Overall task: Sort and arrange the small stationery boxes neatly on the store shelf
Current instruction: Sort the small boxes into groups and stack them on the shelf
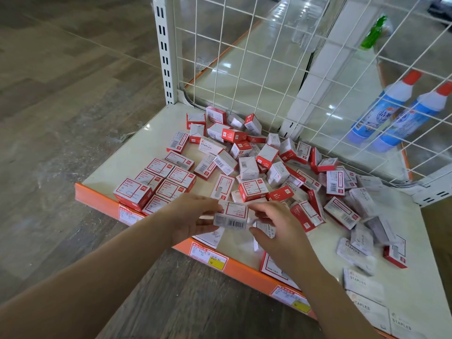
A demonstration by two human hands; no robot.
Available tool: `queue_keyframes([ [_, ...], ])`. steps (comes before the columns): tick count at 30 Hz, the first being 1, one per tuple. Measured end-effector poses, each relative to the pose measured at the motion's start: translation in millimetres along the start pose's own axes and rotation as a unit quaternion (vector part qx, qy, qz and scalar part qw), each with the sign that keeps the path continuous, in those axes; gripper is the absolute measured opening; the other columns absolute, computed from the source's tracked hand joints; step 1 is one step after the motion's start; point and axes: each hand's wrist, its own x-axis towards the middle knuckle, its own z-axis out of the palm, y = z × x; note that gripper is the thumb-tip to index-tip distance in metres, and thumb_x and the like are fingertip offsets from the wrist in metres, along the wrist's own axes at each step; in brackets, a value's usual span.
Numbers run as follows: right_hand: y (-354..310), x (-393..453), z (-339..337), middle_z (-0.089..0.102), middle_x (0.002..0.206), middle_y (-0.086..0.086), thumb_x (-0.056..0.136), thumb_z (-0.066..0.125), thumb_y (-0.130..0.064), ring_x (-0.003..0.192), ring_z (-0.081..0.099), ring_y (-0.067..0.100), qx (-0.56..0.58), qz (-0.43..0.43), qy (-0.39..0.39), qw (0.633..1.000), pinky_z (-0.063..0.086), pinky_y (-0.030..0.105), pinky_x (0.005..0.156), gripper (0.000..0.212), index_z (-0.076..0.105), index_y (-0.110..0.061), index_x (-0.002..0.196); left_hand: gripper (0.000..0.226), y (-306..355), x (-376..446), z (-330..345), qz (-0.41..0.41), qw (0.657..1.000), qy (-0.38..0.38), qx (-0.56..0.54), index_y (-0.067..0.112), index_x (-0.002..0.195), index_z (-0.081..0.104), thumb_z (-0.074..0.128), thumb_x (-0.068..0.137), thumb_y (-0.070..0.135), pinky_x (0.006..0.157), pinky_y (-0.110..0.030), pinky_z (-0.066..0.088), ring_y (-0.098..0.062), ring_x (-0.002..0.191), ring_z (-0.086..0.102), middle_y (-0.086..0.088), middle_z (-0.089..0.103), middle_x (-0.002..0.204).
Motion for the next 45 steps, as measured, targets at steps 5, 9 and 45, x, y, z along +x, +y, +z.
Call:
queue_keyframes([
  [5, 4, 0, 2, 0.046, 0.107, -0.025, 0.091, 0.052, -0.031, 0.098, 0.048, -0.008, 0.052, 0.046, 0.010, 0.998, 0.038, 0.006, 0.085, 0.022, 0.047, -0.036, 0.112, 0.022, 1, 0, 2, 0.029, 0.999, -0.005, 0.013, 0.006, 0.104, 0.055, 0.058, 0.085, -0.005, 0.078, -0.034, 0.056, -0.030, 0.094, 0.063, -0.017, 0.065, 0.099],
  [9, 1, 2, 3, 0.048, 0.099, -0.028, 0.090, 0.049, -0.040, 0.082, 0.046, -0.016, 0.091, 0.065, -0.010, 0.994, 0.038, -0.003, 0.063, 0.019, 0.045, -0.038, 0.108, 0.029, 0, 0, 3, 0.066, 0.996, -0.006, 0.052, 0.007, 0.107, 0.052, 0.061, 0.082, -0.006, 0.083, -0.036, 0.056, -0.031, 0.100, 0.062, -0.017, 0.063, 0.104],
  [45, -2, 7, 9, 0.069, 0.094, -0.008, 0.083, 0.067, -0.021, 0.091, 0.065, 0.011, 0.345, 0.155, 0.034, 0.925, 0.053, 0.022, 0.078, 0.032, 0.048, -0.033, 0.105, 0.022, -3, -2, 7, 0.126, 0.990, 0.038, 0.050, 0.004, 0.110, 0.061, 0.053, 0.090, 0.000, 0.090, -0.031, 0.051, -0.020, 0.094, 0.064, -0.008, 0.069, 0.094],
])
